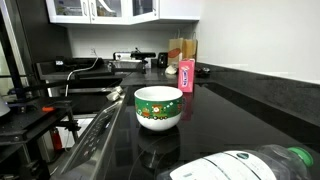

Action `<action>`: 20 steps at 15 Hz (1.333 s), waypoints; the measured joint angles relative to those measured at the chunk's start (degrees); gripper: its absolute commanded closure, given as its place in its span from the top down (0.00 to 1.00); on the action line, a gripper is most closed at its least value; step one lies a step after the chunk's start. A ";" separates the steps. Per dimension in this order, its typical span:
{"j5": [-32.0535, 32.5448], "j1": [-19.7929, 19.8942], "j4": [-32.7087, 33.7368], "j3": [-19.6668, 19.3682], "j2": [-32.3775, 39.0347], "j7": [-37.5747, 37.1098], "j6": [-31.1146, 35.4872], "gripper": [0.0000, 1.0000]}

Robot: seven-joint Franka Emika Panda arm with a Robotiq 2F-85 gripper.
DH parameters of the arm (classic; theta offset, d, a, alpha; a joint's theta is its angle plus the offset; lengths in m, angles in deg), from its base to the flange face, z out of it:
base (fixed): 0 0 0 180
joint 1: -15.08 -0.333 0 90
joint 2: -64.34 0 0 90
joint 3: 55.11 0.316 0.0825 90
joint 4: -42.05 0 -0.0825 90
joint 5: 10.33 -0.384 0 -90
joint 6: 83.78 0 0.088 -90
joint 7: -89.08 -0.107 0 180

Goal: Move the mug cup to the left

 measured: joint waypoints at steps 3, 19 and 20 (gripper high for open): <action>-2.85 0.74 2.55 0.01 8.78 -6.53 7.94 1.00; -15.96 1.45 15.30 0.03 40.93 -26.52 8.47 1.00; -16.01 1.53 15.84 -0.05 42.13 -26.52 8.60 1.00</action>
